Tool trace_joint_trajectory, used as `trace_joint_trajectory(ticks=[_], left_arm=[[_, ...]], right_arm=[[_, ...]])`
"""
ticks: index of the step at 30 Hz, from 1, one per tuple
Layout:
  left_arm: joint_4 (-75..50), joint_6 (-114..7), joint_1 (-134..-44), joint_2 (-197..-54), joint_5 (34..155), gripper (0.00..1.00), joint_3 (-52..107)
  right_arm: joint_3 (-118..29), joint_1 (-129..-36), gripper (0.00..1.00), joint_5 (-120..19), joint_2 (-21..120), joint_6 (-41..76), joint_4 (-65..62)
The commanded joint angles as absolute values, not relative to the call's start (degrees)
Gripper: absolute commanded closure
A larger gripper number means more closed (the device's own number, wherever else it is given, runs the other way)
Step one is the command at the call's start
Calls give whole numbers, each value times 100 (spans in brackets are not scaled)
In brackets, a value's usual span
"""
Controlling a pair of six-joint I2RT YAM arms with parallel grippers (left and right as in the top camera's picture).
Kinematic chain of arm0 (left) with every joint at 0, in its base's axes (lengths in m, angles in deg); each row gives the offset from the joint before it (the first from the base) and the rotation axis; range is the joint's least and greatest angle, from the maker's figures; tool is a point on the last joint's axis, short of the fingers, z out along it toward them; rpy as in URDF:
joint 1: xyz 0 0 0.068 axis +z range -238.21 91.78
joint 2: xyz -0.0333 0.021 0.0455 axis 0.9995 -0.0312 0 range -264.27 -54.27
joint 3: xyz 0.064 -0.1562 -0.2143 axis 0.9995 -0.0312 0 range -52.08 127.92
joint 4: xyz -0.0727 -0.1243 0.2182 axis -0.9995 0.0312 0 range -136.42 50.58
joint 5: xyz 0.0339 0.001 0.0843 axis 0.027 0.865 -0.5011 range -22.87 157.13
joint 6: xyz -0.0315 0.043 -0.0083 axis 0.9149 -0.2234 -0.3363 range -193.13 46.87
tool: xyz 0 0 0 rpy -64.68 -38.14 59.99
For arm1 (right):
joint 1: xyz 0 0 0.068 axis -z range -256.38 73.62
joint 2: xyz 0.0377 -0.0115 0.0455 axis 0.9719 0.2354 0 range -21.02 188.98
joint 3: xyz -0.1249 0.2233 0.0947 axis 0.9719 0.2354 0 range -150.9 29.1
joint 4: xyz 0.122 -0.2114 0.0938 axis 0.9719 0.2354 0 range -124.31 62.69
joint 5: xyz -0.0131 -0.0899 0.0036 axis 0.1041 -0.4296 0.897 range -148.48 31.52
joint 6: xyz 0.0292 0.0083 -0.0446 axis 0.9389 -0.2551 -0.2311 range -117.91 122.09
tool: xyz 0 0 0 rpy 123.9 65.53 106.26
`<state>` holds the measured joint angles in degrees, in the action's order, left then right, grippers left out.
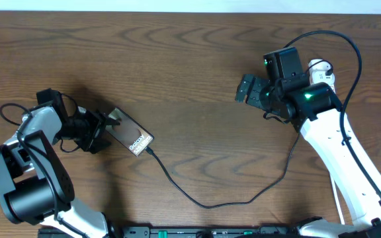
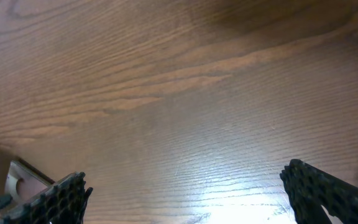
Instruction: Plug charger to phone and switch on socket
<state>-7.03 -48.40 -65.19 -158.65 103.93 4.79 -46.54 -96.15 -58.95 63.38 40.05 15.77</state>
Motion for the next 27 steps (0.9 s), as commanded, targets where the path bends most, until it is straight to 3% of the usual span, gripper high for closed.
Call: trace_joint_trajectory(ticks=[1,9,14,24,27], left_arm=[[-637,-5262,-6488,-15813,9042,26,140],[-593,-6182,-6576,-14082,9114,26,218],[-574,-6416,-7199,-13253,9138,26,476],[-360,-6226,-9732,-13059,6218,26,1871],[-436,-6007,-10217,-13081,5849,26,2127]], right_arm=[[-4695,-9598,1,-5989,6255,4057,1582],[-4695,-9598,1,-5987,6257,4059,1582],[-4695,-9598,1,-5985,6255,4061,1566],[-4695,-9598,1,-5985,6255,4059,1566],[-4695,-9598,1,-5985,6255,4053,1573]])
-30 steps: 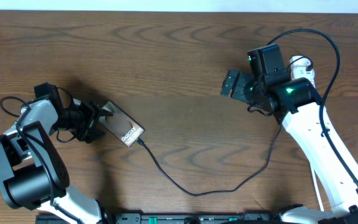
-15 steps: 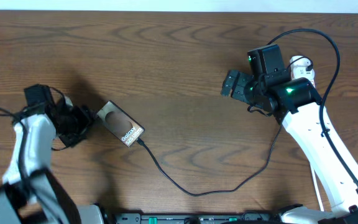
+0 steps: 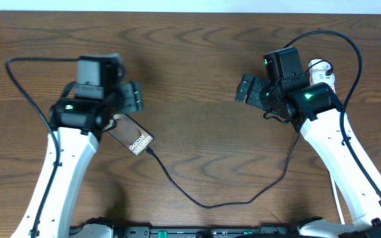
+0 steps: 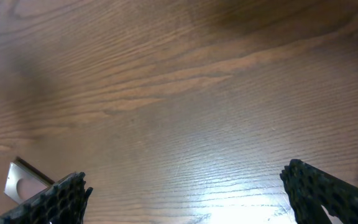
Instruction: Plug charger to phone and switch on socket
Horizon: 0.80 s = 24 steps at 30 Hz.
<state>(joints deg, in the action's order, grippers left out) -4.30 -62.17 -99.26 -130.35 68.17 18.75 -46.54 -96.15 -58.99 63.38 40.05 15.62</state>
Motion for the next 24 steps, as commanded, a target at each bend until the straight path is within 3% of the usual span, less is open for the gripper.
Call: trace_joint_trajectory(ticks=[1,14,18,24], left_arm=[[-486,-5939,-10333,-13078,5853,26,2172],[-768,-5909,-10860,-13078,5873,26,2194],[-736,-5909,-10860,-13078,5873,26,2192],[-661,-5911,-10860,-13078,5871,26,2188]], right_arm=[[-4695,-9598,1,-5985,6255,3994,1577],[-4697,-9386,1,-5307,6255,2560,1127],[-4741,-8831,1,-4503,6255,2099,679],[-4975,-7193,1,-2573,6257,1467,668]])
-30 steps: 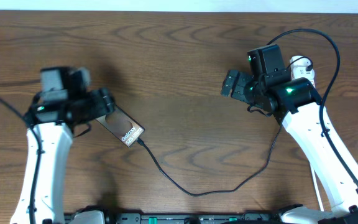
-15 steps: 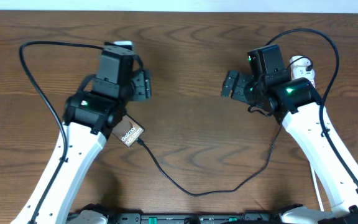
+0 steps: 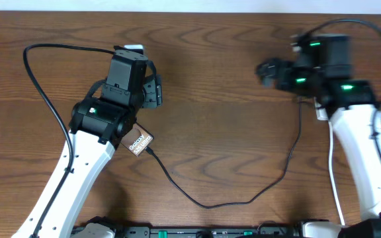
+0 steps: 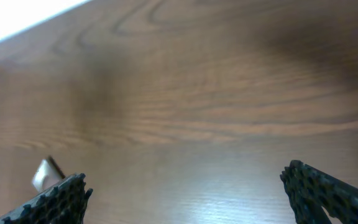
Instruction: Plug charger to phone and switch on socket
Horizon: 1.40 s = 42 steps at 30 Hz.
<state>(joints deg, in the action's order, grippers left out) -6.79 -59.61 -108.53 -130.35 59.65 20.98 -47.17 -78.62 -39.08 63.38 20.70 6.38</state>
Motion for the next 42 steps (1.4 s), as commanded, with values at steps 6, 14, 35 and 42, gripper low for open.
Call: trace_joint_trajectory(ticks=[6,14,35,42], left_arm=[[-663,-5909,-10860,-13078,5873,26,2188],[-663,-5909,-10860,-13081,5873,26,2188],[-639,-5909,-10860,-13140,5873,26,2098],[-635,-5911,-10860,-13140,5871,26,2089]], right_arm=[[-5152,-5465,4,-1082,6264,857,885],[-5841,-4466,6,-711,6989,140,1490],[-10055,-4560,9,-2608,11105,-1899,5016],[-10052,-4573,9,-2684,11514,-1982,4714]])
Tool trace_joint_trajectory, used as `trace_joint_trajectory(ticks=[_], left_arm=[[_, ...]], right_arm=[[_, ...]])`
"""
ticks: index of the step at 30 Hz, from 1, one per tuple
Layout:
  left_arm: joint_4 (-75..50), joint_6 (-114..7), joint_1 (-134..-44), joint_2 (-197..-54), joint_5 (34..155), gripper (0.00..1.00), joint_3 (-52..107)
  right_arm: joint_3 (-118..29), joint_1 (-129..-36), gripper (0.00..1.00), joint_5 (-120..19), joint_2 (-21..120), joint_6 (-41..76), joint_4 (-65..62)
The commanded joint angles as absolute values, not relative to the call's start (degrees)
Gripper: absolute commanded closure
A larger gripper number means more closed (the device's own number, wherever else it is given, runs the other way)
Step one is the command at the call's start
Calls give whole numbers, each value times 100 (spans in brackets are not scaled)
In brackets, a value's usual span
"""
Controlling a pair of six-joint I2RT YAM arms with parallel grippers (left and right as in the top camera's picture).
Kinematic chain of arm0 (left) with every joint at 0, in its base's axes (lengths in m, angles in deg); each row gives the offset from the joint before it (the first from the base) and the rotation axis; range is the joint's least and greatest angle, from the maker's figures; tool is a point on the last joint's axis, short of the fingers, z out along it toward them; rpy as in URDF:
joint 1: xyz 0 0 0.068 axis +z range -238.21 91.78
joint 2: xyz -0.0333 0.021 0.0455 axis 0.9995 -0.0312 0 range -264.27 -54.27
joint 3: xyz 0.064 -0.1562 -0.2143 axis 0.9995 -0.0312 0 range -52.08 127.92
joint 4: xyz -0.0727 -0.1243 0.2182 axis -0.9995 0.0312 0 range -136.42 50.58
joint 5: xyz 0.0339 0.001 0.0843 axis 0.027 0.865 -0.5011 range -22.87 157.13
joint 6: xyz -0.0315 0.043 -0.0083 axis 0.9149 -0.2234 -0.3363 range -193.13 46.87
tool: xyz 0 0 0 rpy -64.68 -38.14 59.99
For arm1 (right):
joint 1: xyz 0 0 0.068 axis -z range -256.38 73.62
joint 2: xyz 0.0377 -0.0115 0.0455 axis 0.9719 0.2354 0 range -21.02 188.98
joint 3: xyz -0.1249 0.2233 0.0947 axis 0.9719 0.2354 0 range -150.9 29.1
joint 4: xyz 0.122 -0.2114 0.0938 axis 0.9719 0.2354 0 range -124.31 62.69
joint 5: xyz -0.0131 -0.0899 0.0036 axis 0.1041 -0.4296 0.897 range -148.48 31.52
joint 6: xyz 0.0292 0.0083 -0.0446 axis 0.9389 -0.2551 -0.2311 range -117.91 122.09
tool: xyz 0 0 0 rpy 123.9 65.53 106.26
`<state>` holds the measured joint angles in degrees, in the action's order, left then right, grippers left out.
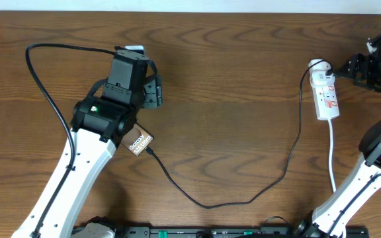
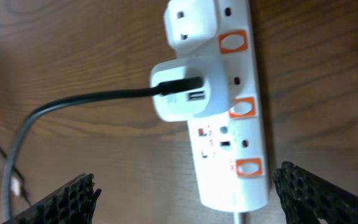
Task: Plug charger to phone and switch on socket
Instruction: 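Press the power strip switch beside the plugged charger with the right gripper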
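Note:
The phone (image 1: 138, 141) lies on the wooden table, half hidden under my left arm. A black cable (image 1: 210, 204) runs from its lower end across the table to the white charger (image 2: 182, 93), which sits in the white socket strip (image 2: 232, 143). The strip (image 1: 326, 96) has orange switches (image 2: 242, 107) along one side. My right gripper (image 2: 185, 186) hovers open over the strip's near end, at the table's right edge (image 1: 346, 68). My left gripper (image 1: 153, 92) hangs above the phone, looking open and empty.
A second white plug (image 2: 191, 22) fills the strip's far socket. The strip's white lead (image 1: 331, 158) runs toward the front edge. The left arm's black cable (image 1: 38, 79) loops over the left of the table. A white wall edges the back.
My right gripper was left of the socket strip, its arm covering it. Now it is at the strip's right side and the wrist camera looks down on strip and charger. The left arm is unchanged.
At first my left arm was folded low with its gripper at the phone's left end, the cable at the phone's other end. Then the gripper was off the phone and raised, then farther right. My right gripper stayed open mid-table, then was farther back, and is now by the strip.

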<state>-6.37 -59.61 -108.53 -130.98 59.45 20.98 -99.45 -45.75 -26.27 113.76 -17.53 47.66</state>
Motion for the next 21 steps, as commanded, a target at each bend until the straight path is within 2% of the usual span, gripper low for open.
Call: trace_joint_trajectory(ticks=[1,21], left_arm=[[-635,-5911,-10860,-13142,5871,26,2089],[-618,-5909,-10860,-13144,5873,26,2089]], right_arm=[[-10050,-4573,9,-2684,11575,-1980,4679],[-10044,-4975,2,-2514,11962,-2028,4412]])
